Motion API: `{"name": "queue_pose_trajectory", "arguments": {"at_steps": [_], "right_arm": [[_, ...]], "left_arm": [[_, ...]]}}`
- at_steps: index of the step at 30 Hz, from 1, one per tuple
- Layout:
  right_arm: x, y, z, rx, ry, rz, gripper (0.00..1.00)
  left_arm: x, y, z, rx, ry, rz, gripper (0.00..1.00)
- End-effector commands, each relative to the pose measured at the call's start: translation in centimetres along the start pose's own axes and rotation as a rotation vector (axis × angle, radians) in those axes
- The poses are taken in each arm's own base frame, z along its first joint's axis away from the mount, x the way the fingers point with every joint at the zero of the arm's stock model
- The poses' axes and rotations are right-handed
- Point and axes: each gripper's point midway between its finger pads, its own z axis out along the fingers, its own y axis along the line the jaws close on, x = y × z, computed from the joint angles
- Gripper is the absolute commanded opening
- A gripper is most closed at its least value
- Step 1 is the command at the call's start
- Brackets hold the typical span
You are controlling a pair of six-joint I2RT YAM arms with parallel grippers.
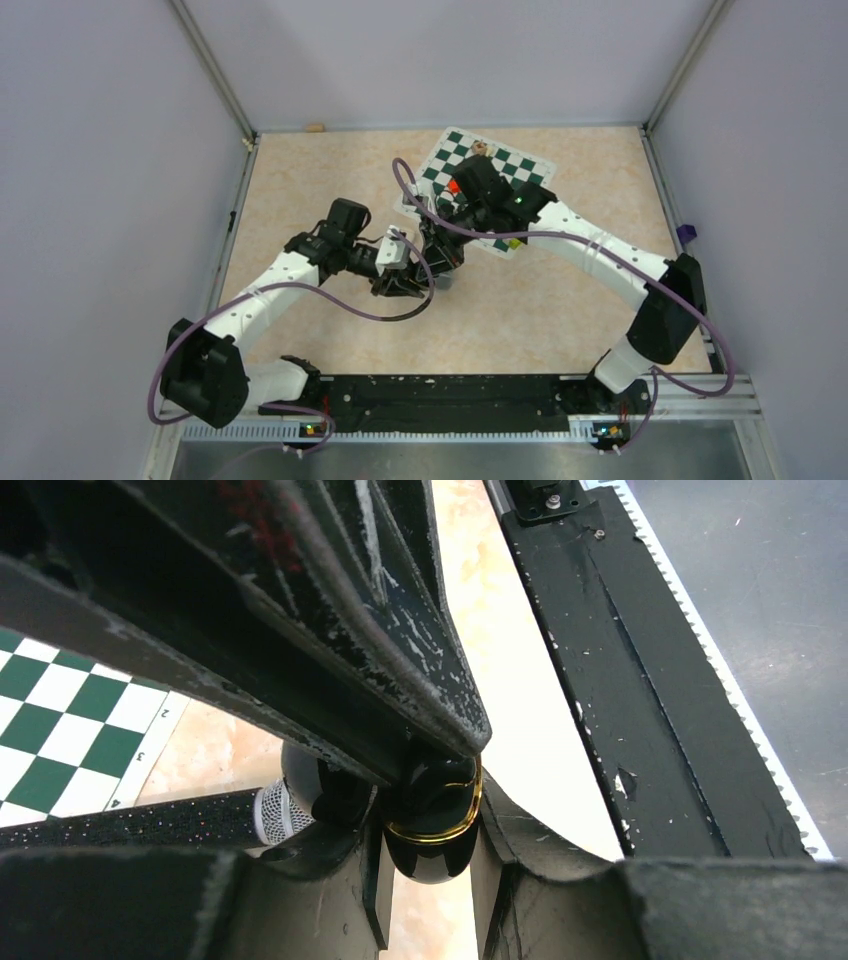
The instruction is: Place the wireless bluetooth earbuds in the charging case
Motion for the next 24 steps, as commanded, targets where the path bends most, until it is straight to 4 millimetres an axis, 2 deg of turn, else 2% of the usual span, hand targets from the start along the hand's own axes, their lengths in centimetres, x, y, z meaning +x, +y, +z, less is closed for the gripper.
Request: {"name": "queue_pose_trajectory", "arguments": {"at_steps": [1,4,8,11,15,20,24], "right_arm": [[-1.7,-2.3,-0.3,0.172,-0.052,-0.171,0.0],[-2.2,-1.8,-0.3,0.171,-0.066,-0.189,0.06],[-3.9,-0.1,-1.5,0.145,-0.093,-0.231,0.25],[-5.2,1.8,-2.7,0.111,-0.109,-0.279,0.34],[-5.5,3.6,-3.8,0.062,-0.105,-0.322,0.5],[-5.1,3.7,-5.5,0.054,-0.115,-0.356,0.69],[-6.3,1.8,-8.3,0.171,-0.182,-0.399,0.88]], "left_arm": [[-4.4,-1.7,0.4,0.109,-0.149,0.055,0.0],[-4.5,-1.9,0.3,0.117,-0.157,0.051,0.0],[-4.3,-2.2,0.4,0.12,-0.16,0.051,0.0],[-4.2,-2.3,0.4,0.119,-0.161,0.057,0.0],[-4.2,-2.2,0.2,0.11,-0.162,0.059,0.0],[-4.6,-1.7,-0.9,0.071,-0.174,0.078,0.0],[-4.5,-0.6,-2.9,-0.009,-0.191,0.087,0.0]]}}
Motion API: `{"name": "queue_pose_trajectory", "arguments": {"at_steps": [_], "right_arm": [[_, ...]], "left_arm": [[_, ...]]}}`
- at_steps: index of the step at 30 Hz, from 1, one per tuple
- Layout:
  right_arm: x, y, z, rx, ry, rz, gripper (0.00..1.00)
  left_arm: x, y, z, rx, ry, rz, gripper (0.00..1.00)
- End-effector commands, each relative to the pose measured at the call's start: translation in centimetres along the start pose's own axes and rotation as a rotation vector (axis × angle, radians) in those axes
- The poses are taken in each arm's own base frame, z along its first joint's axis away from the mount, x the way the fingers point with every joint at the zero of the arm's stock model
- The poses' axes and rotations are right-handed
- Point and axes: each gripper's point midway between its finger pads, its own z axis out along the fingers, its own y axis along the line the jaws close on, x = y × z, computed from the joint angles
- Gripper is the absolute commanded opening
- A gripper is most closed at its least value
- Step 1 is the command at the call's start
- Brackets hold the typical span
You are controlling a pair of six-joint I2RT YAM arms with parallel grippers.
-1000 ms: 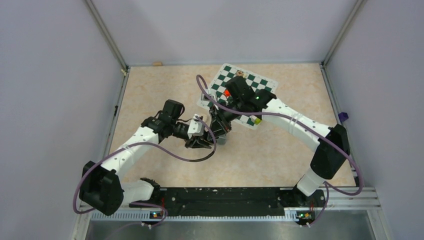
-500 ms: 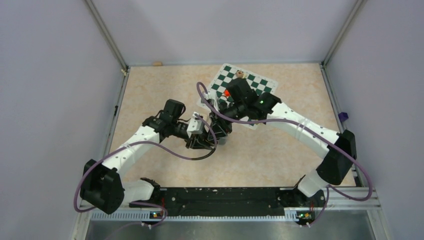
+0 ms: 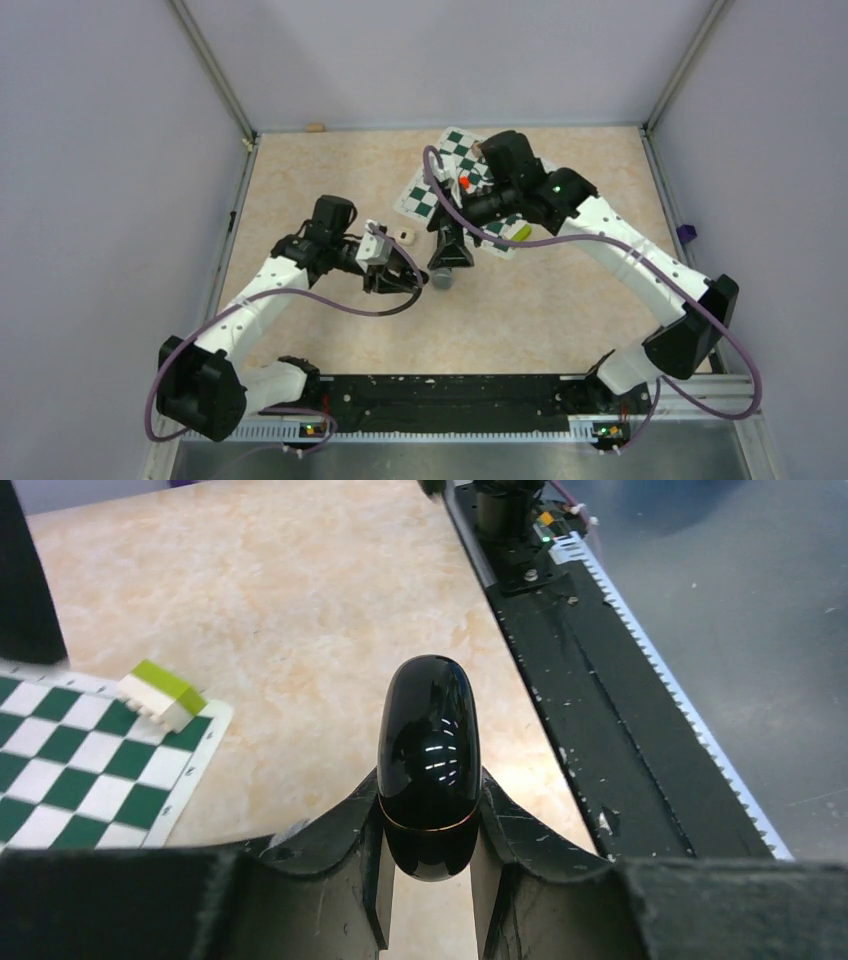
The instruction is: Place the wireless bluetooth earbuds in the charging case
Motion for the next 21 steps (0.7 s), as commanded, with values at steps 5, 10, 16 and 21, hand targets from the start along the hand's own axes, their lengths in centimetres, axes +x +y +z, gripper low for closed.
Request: {"name": "queue_pose_trajectory", "arguments": {"at_steps": [5,10,16,21], "right_arm": [[-2.4,-4.7,-5.0,0.319,-0.167,-0.197,0.99],[-0.4,-7.6,-1.8,0.311,-0.123,-0.167,0.96],[-1.5,-3.9,2.8,0.046,-0.147,-0.171,0.99],[-2.9,-2.5,4.8,-0.035,-0.192,-0.101,0.99]], "left_arm": [[-1.6,2.1,-5.1,-0.182,-0.06,0.085,0.0],[-1.8,3.2,-8.9,-0.323,-0.052,0.091,0.0],[-0.3,2.0,-8.4,-0.285,-0.08,0.025,0.0],[0.6,1.5,-8.1,-0.262,-0.086,-0.016,0.0]]}}
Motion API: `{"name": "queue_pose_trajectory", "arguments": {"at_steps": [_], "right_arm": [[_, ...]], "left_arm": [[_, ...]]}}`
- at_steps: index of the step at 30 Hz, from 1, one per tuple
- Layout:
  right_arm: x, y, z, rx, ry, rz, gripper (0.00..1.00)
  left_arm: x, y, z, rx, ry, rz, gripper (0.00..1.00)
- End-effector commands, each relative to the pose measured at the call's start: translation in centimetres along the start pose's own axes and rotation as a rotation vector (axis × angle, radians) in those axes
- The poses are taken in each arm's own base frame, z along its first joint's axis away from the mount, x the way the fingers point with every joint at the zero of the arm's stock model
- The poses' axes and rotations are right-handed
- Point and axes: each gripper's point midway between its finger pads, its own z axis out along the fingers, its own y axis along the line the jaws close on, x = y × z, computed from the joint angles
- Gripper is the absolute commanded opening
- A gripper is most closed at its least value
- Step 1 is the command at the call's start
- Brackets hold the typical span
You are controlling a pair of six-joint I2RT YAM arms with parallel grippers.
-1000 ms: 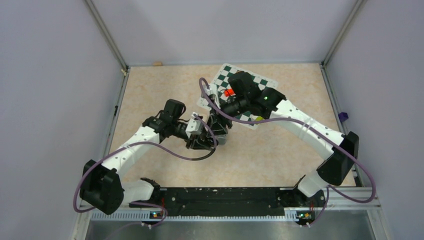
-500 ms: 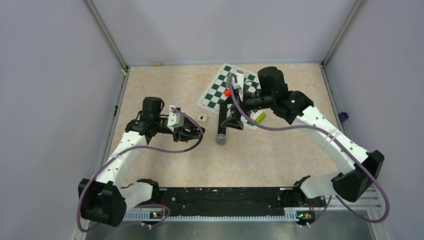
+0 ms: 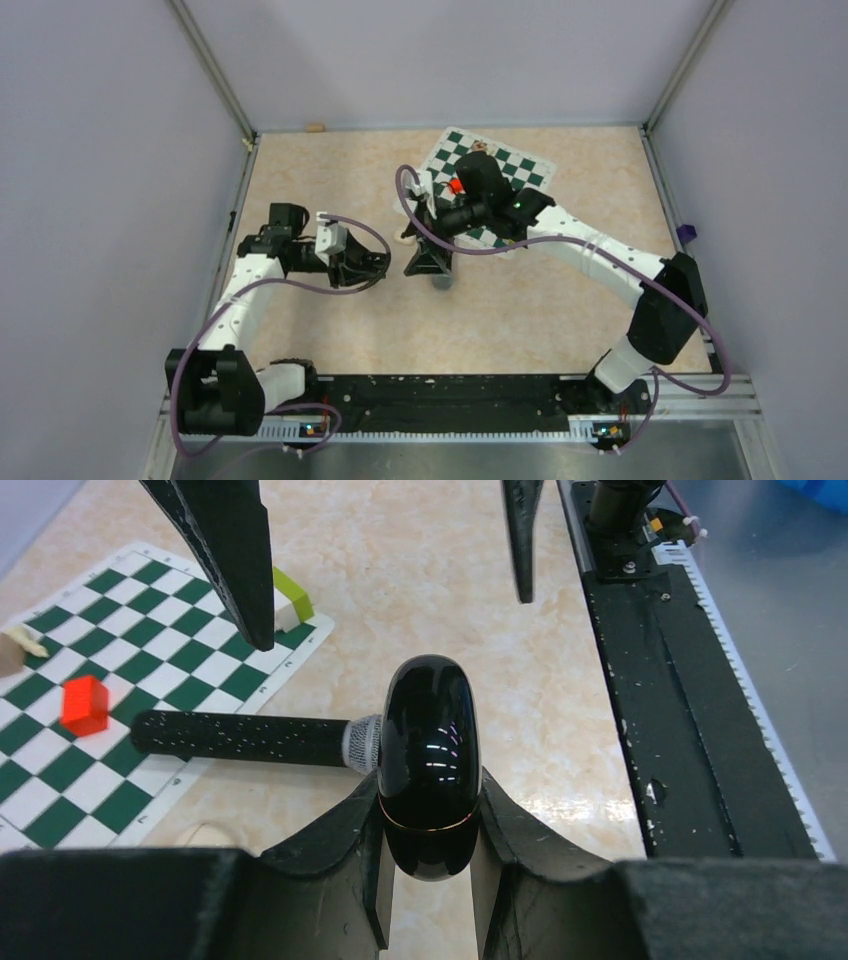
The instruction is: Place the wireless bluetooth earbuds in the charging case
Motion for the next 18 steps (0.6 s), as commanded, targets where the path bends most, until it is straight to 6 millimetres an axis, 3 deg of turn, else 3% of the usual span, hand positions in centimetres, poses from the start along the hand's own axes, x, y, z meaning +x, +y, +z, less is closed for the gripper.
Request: {"name": "queue_pose_trajectory", "arguments": {"at_steps": [1,9,18], "right_arm": [[-5.8,1.7,0.6,-0.072,-0.15,-0.028,0.99],[-5.6,0.1,2.5,0.011,-0.172,0.052,0.99],[-4.5,0.8,5.0,0.011,-0.118,0.047,0.99]], "left_arm": [[-0.8,-1.0,0.1,0.041,-0.054,0.004,0.0],[-0.8,-1.6,0.2,0.045,-0.063,0.012,0.0],[-0.9,-1.8,0.2,0.044,-0.07,0.015,0.0]]}}
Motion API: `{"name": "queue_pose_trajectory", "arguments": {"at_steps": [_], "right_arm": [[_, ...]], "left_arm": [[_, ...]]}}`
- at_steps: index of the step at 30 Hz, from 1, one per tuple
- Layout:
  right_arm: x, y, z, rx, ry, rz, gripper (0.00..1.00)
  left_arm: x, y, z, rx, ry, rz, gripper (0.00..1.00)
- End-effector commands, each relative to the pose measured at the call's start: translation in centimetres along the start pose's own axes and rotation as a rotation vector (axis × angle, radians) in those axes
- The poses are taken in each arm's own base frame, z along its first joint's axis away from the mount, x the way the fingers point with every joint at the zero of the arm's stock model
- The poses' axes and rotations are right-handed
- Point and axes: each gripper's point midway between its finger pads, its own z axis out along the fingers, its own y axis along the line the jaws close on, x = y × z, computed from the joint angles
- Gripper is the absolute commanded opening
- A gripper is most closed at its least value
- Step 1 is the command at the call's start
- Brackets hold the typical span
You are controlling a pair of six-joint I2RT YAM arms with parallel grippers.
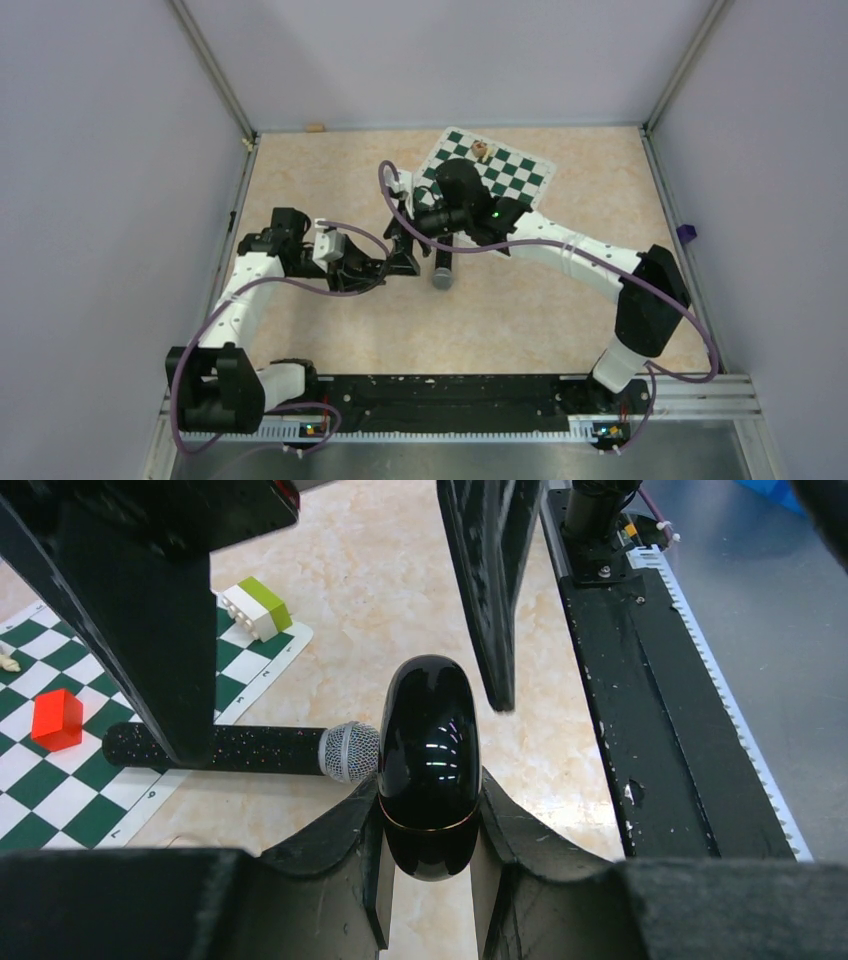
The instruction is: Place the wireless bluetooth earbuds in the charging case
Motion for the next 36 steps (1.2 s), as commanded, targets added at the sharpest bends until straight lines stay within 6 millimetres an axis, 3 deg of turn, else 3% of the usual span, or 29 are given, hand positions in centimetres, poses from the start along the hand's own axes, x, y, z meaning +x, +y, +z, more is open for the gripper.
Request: {"name": "queue_pose_trajectory", "arguments": {"at_steps": [1,7,12,18,25,28,33,36], "right_arm": [[-1.4,-0.1,1.1,0.032,-0.017,-0.045,0.99],[-2.0,-2.0,0.9,0.097,-0.023,-0.006,0.99],[-4.5,-1.8,-0.9,-0.012,-0.102,0.12,0.99],[-4.7,-1.5,-1.3,-0.045,-0.107,0.131,0.99],[-6.5,-0.9,-2.7,-0.073,-0.132,0.089,0.99],[-5.5,-0.7,-2.4,-0.05,-0.1,0.029,0.99],[-1.6,0.1,0.5,0.003,0.009,-0.055,0.99],[-1.4,-0.6,0.9,0.028,0.01,-0.043,0.99]], "left_arm": [[-1.5,-0.3,0.1,0.009,-0.055,0.04,0.0],[-1.4,-0.5,0.1,0.008,-0.056,0.048,0.0],[-1.3,-0.7,0.2,0.009,-0.057,0.054,0.0],[-1.2,-0.8,0.2,0.01,-0.058,0.059,0.0],[-1.1,-0.7,0.2,0.012,-0.06,0.053,0.0],[-1.1,-0.6,0.2,0.012,-0.061,0.05,0.0],[-1.1,-0.5,0.3,0.013,-0.065,0.044,0.0],[-1.2,-0.6,0.3,0.013,-0.063,0.047,0.0]]}}
